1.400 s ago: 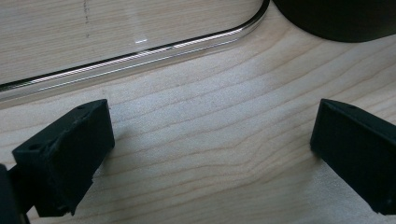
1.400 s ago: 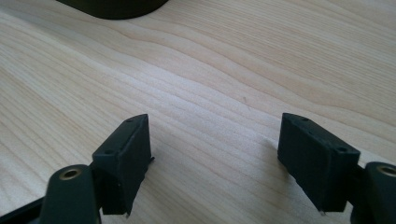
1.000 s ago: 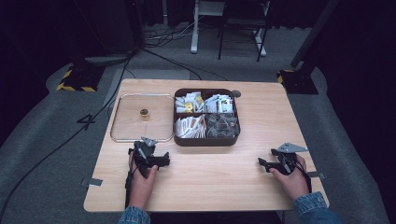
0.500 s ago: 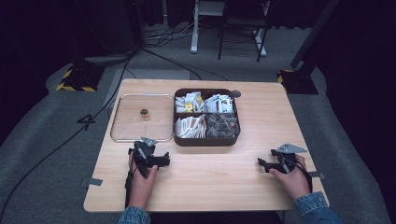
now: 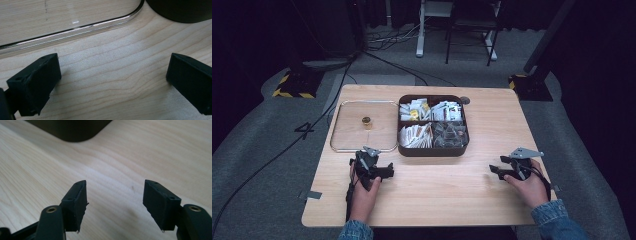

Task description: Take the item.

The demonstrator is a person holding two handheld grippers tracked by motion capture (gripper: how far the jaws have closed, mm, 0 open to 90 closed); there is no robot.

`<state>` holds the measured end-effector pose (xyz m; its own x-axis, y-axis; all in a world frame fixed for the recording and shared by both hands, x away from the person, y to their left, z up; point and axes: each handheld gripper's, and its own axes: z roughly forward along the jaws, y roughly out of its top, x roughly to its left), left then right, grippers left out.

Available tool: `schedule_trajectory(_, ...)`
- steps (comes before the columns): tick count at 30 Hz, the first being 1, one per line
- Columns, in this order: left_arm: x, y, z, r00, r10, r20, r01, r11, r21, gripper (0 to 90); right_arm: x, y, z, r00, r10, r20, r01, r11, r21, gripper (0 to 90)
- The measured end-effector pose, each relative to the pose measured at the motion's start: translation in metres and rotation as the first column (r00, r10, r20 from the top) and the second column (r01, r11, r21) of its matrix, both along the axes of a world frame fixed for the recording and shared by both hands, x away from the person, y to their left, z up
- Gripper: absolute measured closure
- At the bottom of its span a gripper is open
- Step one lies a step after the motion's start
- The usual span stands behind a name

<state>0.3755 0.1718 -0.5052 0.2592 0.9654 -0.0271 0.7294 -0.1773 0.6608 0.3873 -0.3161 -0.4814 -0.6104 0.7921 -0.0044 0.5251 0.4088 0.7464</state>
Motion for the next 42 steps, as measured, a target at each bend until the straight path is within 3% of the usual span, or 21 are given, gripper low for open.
schedule_trajectory(7,0.0,0.0,0.0,1.0,0.0,0.0,0.0,1.0,0.0,0.0,0.014,0.003,0.029,1.0,-0.01,0.003,0.009,0.998,0.07,42.3)
schedule_trajectory(16,0.0,0.0,0.0,1.0,0.0,0.0,0.0,1.0,0.001,0.0,0.025,0.004,0.051,0.9999,0.004,0.013,-0.006,0.99,0.138,43.7)
schedule_trajectory(19,0.0,0.0,0.0,1.0,-0.002,0.001,0.002,1.0,0.001,0.0,0.034,0.011,0.063,0.9995,0.017,0.027,-0.021,0.99,0.138,44.9)
schedule_trajectory(24,0.001,0.0,0.0,1.0,0.001,0.001,-0.001,1.0,0.001,0.0,0.051,0.03,0.067,0.9979,0.05,0.041,-0.054,0.994,0.096,44.3)
schedule_trajectory(27,0.001,0.0,0.0,1.0,0.001,0.001,-0.001,1.0,0.0,0.1,0.058,0.036,0.069,0.9974,0.057,0.045,-0.061,0.993,0.098,44.4)
schedule_trajectory(35,-0.002,0.001,0.0,1.0,0.01,0.001,-0.01,1.0,0.001,0.1,0.093,0.06,0.088,0.9979,0.064,-0.004,-0.063,0.993,0.099,46.6)
schedule_trajectory(42,-0.002,0.0,0.0,0.9999,0.015,0.001,-0.015,0.9999,0.001,0.0,0.117,0.085,0.098,0.9973,0.074,-0.005,-0.073,0.995,0.065,51.1)
